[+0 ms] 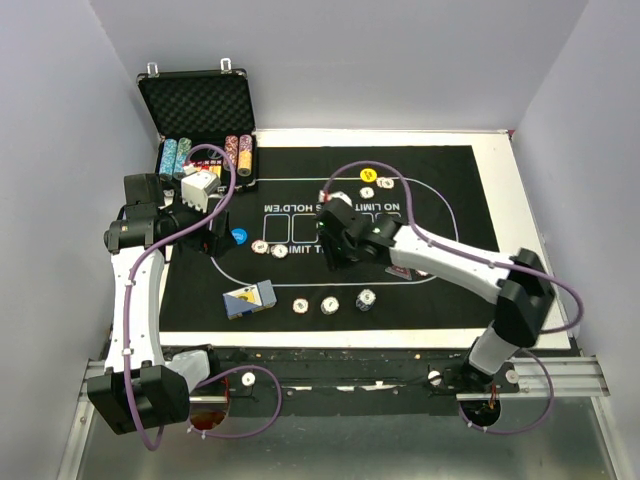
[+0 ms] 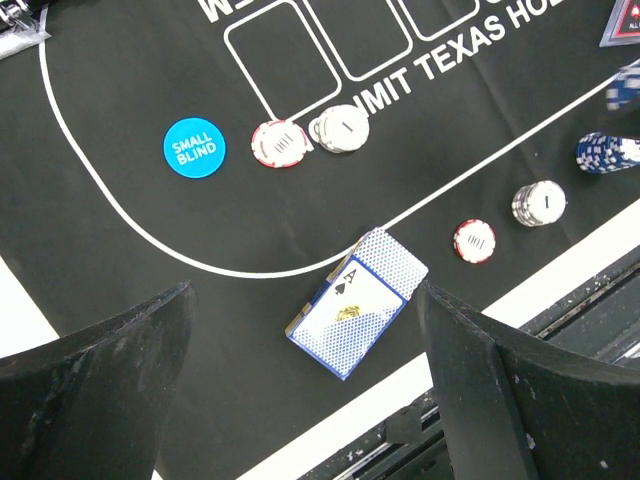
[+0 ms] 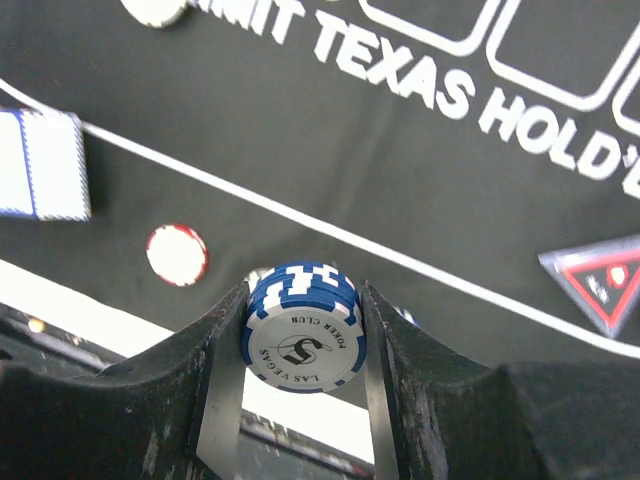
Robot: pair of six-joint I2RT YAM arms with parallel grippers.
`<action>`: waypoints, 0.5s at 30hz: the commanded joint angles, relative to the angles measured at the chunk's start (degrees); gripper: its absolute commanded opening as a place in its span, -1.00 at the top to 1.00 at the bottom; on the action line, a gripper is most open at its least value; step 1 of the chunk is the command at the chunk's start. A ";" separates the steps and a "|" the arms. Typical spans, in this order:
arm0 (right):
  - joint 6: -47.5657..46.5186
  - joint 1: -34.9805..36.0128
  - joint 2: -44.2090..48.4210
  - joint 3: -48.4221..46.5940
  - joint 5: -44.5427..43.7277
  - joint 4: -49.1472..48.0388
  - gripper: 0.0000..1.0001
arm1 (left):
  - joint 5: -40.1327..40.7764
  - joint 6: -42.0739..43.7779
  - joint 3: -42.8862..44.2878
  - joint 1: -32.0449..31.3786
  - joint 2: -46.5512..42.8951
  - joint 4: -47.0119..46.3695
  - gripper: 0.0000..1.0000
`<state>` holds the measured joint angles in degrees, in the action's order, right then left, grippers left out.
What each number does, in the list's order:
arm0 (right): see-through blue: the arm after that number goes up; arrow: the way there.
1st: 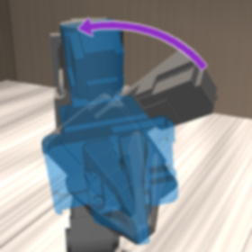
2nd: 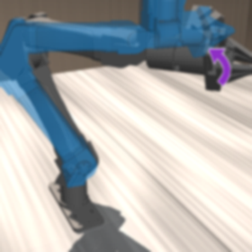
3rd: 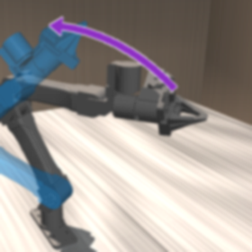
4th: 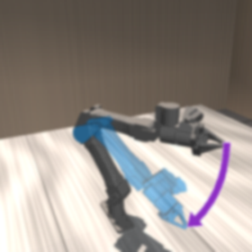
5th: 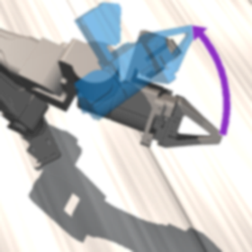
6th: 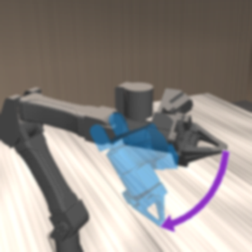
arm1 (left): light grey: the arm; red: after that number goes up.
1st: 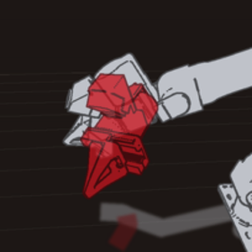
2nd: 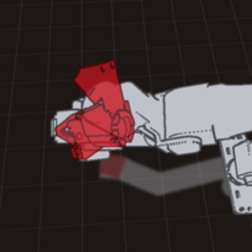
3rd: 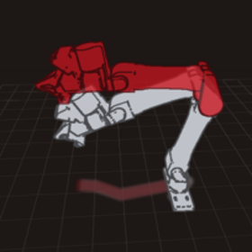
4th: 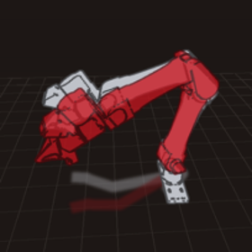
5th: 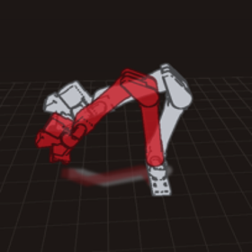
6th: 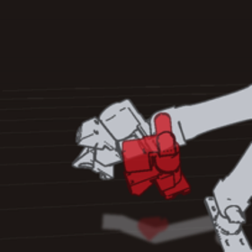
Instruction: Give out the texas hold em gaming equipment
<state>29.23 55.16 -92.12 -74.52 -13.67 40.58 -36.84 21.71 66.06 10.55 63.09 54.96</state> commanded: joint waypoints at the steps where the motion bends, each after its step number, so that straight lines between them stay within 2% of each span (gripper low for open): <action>1: -4.88 0.30 -10.77 -10.00 1.54 -1.73 0.38 | -1.57 -2.02 0.21 0.44 -0.51 -1.69 -0.98; 9: -10.16 0.30 -34.24 -38.81 -0.48 1.78 0.38 | -2.09 -3.78 0.38 0.53 -0.25 -3.01 -0.98; 15: -11.30 -0.14 -47.97 -55.45 -0.40 4.33 0.39 | -2.18 -3.52 0.03 0.79 -0.34 -3.37 -0.97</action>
<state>19.94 55.13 -134.37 -122.15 -13.37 41.52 -37.21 18.70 66.06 10.76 63.09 52.51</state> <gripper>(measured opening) 0.510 0.990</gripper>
